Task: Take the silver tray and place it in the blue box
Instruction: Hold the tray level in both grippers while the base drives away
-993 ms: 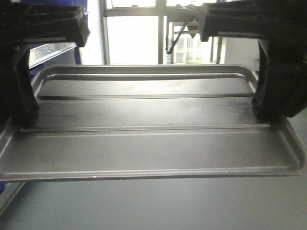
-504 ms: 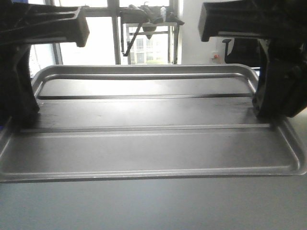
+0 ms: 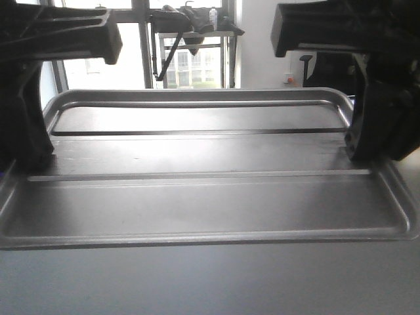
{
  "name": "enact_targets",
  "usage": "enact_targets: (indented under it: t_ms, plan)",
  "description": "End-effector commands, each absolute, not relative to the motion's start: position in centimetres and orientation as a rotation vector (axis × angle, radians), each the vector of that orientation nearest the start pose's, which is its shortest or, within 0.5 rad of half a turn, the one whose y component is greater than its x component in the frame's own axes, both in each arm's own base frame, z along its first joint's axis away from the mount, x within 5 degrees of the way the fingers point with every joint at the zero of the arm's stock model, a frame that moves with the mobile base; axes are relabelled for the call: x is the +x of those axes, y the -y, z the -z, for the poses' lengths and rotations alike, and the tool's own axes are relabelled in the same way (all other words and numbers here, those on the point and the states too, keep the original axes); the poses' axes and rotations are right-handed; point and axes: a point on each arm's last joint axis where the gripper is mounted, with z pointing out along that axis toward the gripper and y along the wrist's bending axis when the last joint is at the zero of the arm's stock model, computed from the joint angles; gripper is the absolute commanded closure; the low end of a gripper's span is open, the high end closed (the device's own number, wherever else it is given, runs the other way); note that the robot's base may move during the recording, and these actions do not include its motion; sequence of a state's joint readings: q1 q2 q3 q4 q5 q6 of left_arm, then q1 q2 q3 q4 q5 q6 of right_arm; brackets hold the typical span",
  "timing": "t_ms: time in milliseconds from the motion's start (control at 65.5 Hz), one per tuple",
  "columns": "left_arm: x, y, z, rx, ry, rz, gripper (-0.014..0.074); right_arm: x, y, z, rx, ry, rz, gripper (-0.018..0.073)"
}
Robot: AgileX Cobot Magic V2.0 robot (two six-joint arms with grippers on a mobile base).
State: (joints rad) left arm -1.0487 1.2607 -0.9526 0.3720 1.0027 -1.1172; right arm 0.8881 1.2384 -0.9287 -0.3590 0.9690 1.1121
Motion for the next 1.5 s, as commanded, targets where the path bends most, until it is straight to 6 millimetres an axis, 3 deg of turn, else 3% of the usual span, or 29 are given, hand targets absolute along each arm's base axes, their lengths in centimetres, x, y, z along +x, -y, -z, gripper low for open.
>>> enact_targets:
  t_ms: [0,1482]
  plan:
    - [14.11,18.58,-30.43,0.099,-2.609,0.252,0.0602,16.68,-15.86,-30.38,0.079,-2.573,-0.228,0.0504]
    - [14.11,18.59,-30.43,0.098,-2.609,0.252,0.0602,16.68,-15.84,-30.37,0.080,-2.574,-0.224,0.0504]
